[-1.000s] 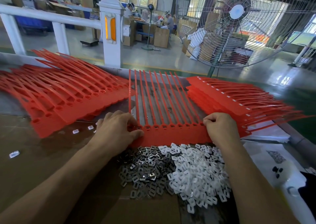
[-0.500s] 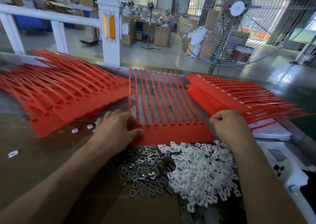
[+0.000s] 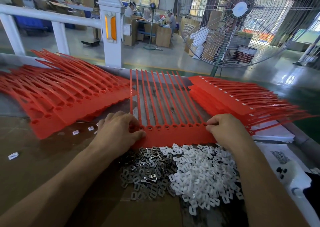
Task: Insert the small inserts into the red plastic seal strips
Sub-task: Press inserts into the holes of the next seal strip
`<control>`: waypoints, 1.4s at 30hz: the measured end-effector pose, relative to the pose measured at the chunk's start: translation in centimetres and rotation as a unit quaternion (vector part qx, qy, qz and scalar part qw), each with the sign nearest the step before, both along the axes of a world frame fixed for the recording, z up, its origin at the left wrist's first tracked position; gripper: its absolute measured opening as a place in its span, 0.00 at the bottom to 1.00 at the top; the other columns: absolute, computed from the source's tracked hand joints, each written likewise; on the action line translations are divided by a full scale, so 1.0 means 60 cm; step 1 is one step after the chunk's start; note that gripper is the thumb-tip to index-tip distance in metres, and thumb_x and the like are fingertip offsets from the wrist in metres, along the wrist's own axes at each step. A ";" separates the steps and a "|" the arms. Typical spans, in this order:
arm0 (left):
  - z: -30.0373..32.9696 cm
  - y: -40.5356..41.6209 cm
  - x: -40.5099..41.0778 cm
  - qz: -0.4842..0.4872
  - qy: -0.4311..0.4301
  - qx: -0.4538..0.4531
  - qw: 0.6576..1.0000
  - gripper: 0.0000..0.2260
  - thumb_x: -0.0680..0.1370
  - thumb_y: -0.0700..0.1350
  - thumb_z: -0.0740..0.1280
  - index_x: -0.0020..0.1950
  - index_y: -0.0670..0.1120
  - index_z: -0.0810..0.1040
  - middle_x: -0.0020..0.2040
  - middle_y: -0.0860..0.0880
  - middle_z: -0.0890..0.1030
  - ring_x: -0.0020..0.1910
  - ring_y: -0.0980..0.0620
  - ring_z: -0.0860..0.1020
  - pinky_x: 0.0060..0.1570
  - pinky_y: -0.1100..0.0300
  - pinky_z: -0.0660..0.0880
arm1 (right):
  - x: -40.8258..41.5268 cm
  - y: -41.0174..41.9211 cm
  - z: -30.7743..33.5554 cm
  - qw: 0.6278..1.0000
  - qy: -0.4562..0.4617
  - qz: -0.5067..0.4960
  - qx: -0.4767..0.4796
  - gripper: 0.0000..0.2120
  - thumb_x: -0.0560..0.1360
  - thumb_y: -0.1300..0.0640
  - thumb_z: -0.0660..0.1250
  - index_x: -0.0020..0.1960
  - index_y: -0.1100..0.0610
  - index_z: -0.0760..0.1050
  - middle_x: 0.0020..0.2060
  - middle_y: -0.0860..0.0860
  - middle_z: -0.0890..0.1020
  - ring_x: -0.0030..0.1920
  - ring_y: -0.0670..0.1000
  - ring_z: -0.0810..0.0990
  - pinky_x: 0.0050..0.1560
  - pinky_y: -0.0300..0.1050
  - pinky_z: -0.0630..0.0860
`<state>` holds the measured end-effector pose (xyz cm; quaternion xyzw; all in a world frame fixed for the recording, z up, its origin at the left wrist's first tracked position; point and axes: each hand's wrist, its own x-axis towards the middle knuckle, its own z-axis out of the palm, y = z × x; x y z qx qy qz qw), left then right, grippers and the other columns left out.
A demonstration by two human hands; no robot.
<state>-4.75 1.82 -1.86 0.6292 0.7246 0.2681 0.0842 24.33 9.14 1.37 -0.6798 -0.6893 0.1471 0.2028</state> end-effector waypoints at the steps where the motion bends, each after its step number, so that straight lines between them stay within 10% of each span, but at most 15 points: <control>1: 0.000 0.000 0.000 -0.001 0.001 0.000 1.000 0.16 0.74 0.64 0.71 0.58 0.59 0.80 0.62 0.57 0.75 0.65 0.52 0.68 0.66 0.49 0.61 | 0.000 -0.006 0.008 1.000 0.010 0.023 -0.007 0.03 0.78 0.53 0.73 0.46 0.47 0.85 0.41 0.44 0.84 0.44 0.47 0.82 0.46 0.48 0.78; 9: -0.002 0.002 0.000 -0.002 0.002 0.000 1.000 0.15 0.74 0.64 0.71 0.57 0.59 0.80 0.61 0.58 0.75 0.64 0.53 0.68 0.66 0.49 0.61 | -0.022 -0.061 0.047 0.941 -0.097 0.233 -0.225 0.34 0.51 0.25 0.79 0.53 0.37 0.79 0.46 0.39 0.83 0.44 0.40 0.82 0.42 0.39 0.77; 19: 0.000 0.001 0.000 -0.004 0.000 -0.012 1.000 0.14 0.73 0.64 0.71 0.56 0.61 0.79 0.62 0.58 0.74 0.64 0.53 0.67 0.65 0.50 0.61 | -0.028 -0.053 0.039 0.943 0.040 0.268 -0.195 0.04 0.75 0.54 0.78 0.47 0.48 0.84 0.38 0.52 0.85 0.33 0.47 0.83 0.38 0.44 0.81; 28: 0.006 -0.004 0.005 -0.010 0.019 0.050 0.999 0.18 0.74 0.63 0.70 0.61 0.58 0.78 0.68 0.56 0.71 0.69 0.51 0.66 0.69 0.48 0.61 | -0.033 -0.044 0.028 0.925 0.186 0.273 -0.188 0.01 0.76 0.55 0.76 0.47 0.50 0.86 0.35 0.52 0.84 0.35 0.52 0.83 0.38 0.42 0.80; 36: 0.024 -0.020 0.036 -0.205 -0.060 0.161 0.964 0.07 0.75 0.52 0.74 0.52 0.56 0.81 0.48 0.62 0.78 0.50 0.60 0.75 0.48 0.72 0.69 | -0.079 -0.041 -0.011 0.883 0.346 0.243 -0.205 0.05 0.77 0.51 0.75 0.50 0.52 0.86 0.34 0.54 0.81 0.30 0.50 0.76 0.32 0.42 0.75; 42: 0.021 -0.021 0.038 -0.228 -0.075 0.185 0.953 0.07 0.75 0.46 0.75 0.52 0.53 0.81 0.46 0.61 0.78 0.47 0.57 0.76 0.46 0.71 0.70 | -0.101 -0.038 -0.029 0.852 0.396 0.247 -0.237 0.10 0.75 0.49 0.75 0.52 0.54 0.84 0.33 0.53 0.78 0.27 0.48 0.70 0.28 0.41 0.65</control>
